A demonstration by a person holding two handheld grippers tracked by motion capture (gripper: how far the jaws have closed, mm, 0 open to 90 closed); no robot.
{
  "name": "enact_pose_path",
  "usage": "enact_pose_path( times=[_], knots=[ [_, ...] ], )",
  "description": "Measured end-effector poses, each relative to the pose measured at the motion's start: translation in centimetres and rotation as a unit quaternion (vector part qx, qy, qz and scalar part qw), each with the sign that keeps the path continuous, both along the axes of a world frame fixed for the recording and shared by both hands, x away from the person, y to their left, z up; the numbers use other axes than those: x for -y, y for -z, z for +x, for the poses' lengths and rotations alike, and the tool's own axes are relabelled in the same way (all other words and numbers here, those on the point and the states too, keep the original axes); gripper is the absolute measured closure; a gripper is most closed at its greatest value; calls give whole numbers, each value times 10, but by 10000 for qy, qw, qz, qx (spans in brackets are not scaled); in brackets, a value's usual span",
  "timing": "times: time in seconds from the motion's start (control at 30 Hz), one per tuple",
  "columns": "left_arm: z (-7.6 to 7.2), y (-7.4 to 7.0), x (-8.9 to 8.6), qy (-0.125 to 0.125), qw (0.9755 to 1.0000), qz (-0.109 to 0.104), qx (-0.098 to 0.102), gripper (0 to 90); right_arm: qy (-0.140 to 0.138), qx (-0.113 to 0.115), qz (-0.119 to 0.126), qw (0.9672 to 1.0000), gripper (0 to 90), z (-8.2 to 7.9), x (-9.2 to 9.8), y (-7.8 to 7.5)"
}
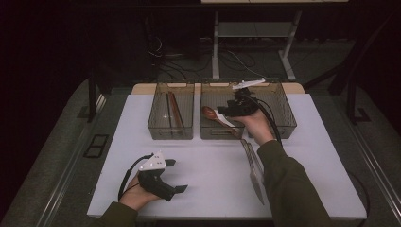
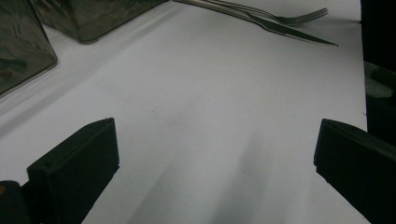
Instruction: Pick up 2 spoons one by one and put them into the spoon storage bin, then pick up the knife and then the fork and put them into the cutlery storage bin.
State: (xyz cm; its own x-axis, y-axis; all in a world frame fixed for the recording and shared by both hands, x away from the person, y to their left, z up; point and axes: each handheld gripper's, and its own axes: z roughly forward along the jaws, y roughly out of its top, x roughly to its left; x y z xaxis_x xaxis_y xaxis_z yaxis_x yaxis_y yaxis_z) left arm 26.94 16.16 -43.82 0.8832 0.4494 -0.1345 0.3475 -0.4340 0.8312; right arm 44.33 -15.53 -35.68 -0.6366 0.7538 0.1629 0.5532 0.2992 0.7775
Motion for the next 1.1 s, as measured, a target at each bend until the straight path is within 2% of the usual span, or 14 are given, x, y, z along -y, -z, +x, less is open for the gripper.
enact_pose_path(
  times=[0.17,0.53,0.67,1.1],
  knots=[
    [0,1,0,-3,10000,-21,-23,0,-74,-10,39,10000,429,-13,11,-3],
    [-1,1,1,-58,10000,-35,-43,0,-251,134,151,9995,416,-43,31,-2],
    [-1,1,1,-44,10000,16,-33,0,-298,152,199,9992,410,-55,36,-1],
    [-1,1,1,-53,10000,21,-22,0,-427,55,278,9987,385,-98,54,10]
  ],
)
